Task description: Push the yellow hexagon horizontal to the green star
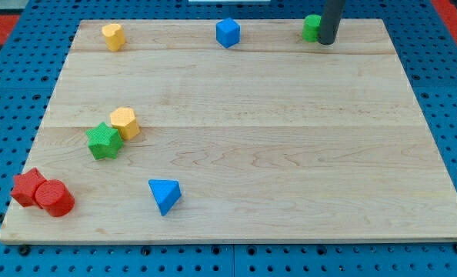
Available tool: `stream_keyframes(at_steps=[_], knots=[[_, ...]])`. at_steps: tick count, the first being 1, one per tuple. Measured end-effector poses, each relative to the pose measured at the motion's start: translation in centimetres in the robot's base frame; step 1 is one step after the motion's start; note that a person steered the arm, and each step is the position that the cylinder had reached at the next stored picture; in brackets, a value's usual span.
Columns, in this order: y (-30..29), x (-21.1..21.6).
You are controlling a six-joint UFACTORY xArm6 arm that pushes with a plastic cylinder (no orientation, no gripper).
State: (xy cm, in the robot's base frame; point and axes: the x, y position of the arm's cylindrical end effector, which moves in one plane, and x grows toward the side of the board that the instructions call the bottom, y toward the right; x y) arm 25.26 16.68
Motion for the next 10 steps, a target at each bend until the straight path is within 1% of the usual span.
stream_keyframes(at_steps=[1,2,4,5,6,7,8,9,10], knots=[[-6.1,2.7],[-13.9,6.4],[-22.1,15.9],[-25.5,19.5],[-28.5,24.0],[-33.2,28.1],[-37.7,27.2],[-32.4,26.5],[-29.0,24.8]])
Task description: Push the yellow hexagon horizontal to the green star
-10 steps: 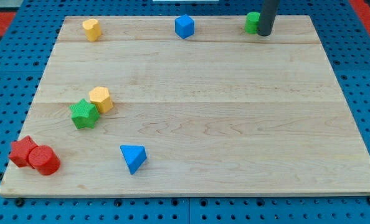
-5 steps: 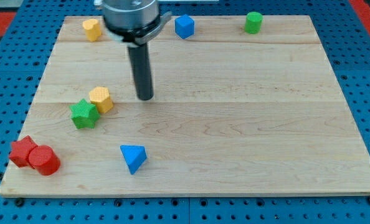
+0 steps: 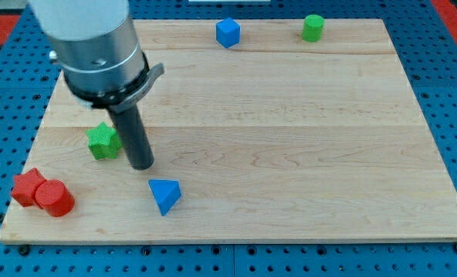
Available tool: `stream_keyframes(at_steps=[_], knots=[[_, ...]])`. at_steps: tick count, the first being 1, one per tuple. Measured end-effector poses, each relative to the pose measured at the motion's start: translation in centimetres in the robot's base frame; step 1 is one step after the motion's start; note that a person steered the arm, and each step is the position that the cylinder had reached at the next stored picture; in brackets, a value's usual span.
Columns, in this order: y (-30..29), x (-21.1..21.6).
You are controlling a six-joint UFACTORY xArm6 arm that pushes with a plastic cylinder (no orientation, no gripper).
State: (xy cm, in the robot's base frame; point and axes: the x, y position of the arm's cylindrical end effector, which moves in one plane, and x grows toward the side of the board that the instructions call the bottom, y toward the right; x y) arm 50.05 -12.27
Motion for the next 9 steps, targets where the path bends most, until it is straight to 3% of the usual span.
stream_keyframes(at_steps=[1,3,5,9], knots=[[-3.2,0.8],[-9.8,-6.8],[-5.9,-5.0],[-7.3,-5.5]])
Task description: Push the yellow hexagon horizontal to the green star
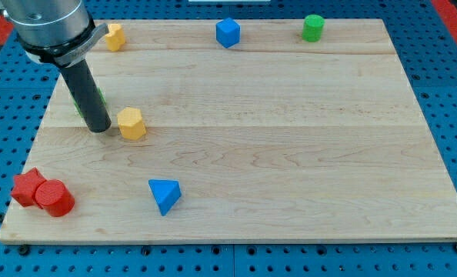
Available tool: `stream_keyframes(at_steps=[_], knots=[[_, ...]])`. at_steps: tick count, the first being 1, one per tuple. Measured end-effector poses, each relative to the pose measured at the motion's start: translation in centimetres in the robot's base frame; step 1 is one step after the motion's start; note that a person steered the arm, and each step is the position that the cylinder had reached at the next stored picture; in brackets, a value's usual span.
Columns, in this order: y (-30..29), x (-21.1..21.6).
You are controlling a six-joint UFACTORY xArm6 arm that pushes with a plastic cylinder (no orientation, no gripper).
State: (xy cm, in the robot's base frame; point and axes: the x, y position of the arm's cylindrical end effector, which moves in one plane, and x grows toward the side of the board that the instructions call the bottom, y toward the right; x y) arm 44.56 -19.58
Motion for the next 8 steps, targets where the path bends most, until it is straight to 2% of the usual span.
stream_keyframes(at_steps=[3,4,5,6,7,8], knots=[[-2.9,0.7],[-0.5,1.1],[7.4,-1.4],[19.8,-1.5],[18.4,0.8],[22.5,2.6]])
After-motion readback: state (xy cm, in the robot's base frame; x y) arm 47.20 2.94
